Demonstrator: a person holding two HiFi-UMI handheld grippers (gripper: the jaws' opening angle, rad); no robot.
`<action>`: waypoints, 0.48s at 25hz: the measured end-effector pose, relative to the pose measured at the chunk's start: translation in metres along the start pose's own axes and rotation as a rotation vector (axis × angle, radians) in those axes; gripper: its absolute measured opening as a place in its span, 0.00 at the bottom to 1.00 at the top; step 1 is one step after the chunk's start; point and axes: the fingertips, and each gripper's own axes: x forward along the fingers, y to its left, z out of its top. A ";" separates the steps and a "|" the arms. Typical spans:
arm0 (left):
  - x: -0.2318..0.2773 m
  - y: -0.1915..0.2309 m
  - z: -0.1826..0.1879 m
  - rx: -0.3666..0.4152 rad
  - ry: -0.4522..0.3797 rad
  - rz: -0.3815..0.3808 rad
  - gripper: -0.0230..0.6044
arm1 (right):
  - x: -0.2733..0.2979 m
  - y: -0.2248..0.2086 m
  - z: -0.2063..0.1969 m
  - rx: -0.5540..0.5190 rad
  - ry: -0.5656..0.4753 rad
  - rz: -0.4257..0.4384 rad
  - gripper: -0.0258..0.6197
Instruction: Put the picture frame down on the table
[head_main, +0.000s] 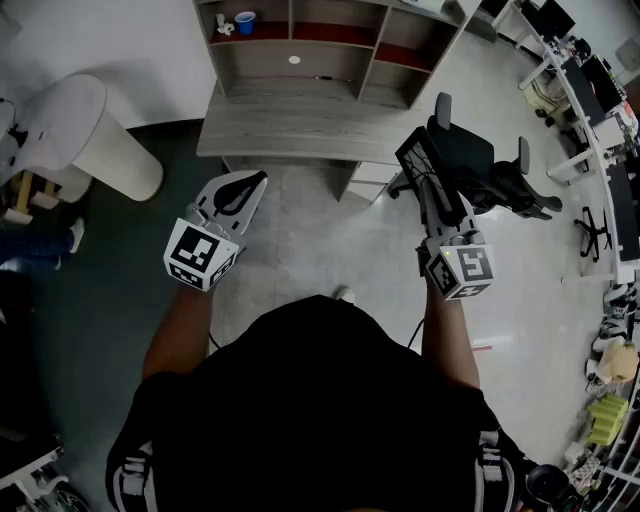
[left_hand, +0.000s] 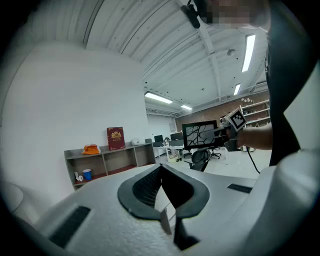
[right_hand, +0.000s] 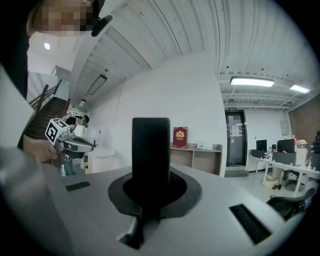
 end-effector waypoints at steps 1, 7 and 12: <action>0.002 -0.004 0.000 -0.001 0.003 0.001 0.07 | -0.003 -0.003 -0.001 0.000 -0.003 0.003 0.07; 0.021 -0.028 -0.002 -0.013 0.026 0.006 0.07 | -0.018 -0.030 -0.001 0.010 -0.021 0.028 0.07; 0.041 -0.048 0.005 -0.011 0.035 0.019 0.07 | -0.026 -0.059 -0.007 0.021 -0.019 0.053 0.07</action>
